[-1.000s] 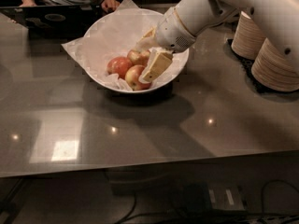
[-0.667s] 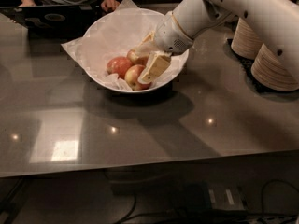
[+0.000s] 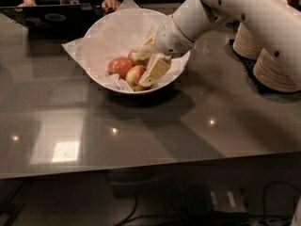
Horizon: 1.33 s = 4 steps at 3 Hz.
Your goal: Pick apple from white bowl
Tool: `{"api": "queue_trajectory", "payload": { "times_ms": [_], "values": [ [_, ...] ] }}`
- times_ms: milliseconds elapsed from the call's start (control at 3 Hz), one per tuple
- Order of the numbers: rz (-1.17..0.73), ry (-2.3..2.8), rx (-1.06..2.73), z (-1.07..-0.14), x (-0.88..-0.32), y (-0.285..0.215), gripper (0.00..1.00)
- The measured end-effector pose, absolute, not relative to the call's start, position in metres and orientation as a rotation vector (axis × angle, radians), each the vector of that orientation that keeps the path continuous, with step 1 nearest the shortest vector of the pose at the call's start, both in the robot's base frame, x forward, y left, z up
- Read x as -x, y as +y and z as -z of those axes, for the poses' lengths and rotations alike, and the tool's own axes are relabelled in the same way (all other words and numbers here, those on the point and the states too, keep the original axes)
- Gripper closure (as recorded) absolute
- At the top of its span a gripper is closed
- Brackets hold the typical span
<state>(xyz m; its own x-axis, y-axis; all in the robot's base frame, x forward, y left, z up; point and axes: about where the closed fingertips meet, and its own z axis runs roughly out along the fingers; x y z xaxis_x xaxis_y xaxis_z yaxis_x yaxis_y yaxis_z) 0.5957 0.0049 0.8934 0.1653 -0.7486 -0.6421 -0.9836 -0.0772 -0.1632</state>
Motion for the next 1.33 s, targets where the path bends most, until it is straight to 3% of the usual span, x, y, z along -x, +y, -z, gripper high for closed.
{"api": "queue_trajectory", "payload": {
  "times_ms": [1333],
  "values": [
    [-0.622,1.687,1.927,-0.862,-0.590,0.014,0.39]
  ]
}}
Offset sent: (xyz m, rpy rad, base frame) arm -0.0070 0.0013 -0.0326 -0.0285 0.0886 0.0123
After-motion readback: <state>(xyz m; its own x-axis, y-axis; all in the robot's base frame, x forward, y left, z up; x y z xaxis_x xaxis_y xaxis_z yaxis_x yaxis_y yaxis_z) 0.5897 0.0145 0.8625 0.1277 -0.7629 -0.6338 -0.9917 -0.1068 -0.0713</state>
